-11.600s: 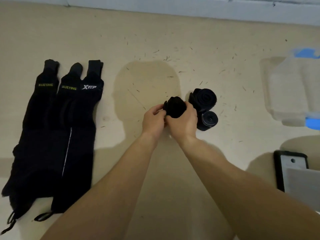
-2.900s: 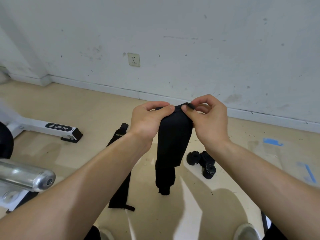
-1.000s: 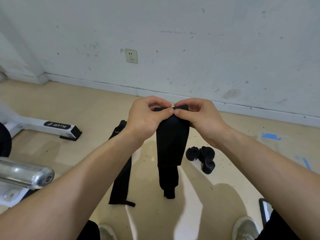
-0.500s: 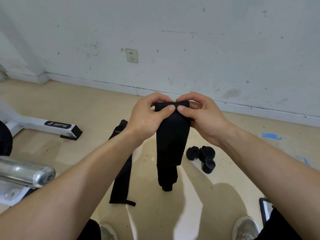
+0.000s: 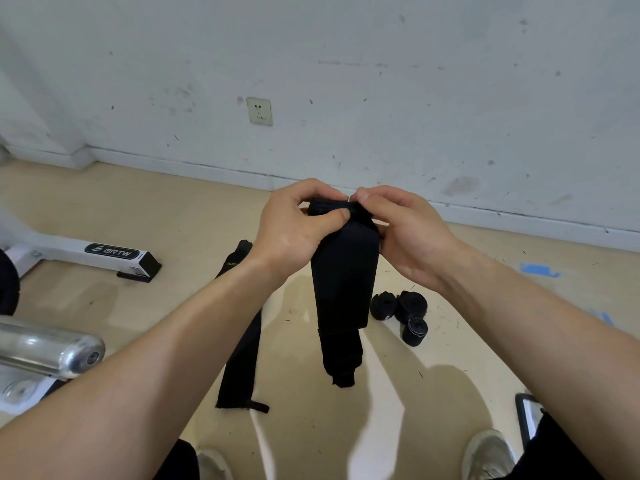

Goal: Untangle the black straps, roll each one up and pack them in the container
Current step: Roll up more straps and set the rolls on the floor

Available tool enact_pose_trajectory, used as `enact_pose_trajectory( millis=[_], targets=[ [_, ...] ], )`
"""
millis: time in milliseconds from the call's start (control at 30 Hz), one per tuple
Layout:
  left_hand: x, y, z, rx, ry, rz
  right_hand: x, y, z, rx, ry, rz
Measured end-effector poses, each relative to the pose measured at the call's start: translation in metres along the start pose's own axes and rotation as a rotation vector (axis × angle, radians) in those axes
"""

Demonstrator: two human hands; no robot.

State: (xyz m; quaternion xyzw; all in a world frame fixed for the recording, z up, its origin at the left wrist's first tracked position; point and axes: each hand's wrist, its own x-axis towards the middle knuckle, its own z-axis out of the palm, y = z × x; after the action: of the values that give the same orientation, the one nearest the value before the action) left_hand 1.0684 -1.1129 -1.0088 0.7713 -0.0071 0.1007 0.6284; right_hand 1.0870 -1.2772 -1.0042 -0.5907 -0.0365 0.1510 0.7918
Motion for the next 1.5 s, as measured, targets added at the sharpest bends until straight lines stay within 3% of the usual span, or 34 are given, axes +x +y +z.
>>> enact_pose_trajectory(
  millis=[233,467,633,933,1100,1500],
  targets=[
    [-0.004,-0.002,0.003,-0.01,-0.02,-0.039,0.001,0.002,-0.002,-0.007,0.037,0.002],
    [-0.003,-0.01,0.0,-0.113,-0.09,-0.211,0.002,0.006,-0.005,-0.024,0.088,0.004],
    [-0.003,-0.011,-0.001,-0.052,-0.161,-0.173,0.004,0.006,-0.007,-0.065,0.104,-0.015],
    [0.0,-0.012,0.001,-0.083,-0.076,-0.218,0.003,0.007,-0.009,-0.085,0.099,0.011],
    [-0.001,-0.01,-0.001,-0.082,-0.054,-0.242,0.001,0.009,-0.011,-0.342,0.013,-0.007],
    [0.001,-0.006,-0.007,-0.174,-0.149,-0.257,0.001,0.009,-0.009,-0.207,-0.008,-0.019]
  ],
)
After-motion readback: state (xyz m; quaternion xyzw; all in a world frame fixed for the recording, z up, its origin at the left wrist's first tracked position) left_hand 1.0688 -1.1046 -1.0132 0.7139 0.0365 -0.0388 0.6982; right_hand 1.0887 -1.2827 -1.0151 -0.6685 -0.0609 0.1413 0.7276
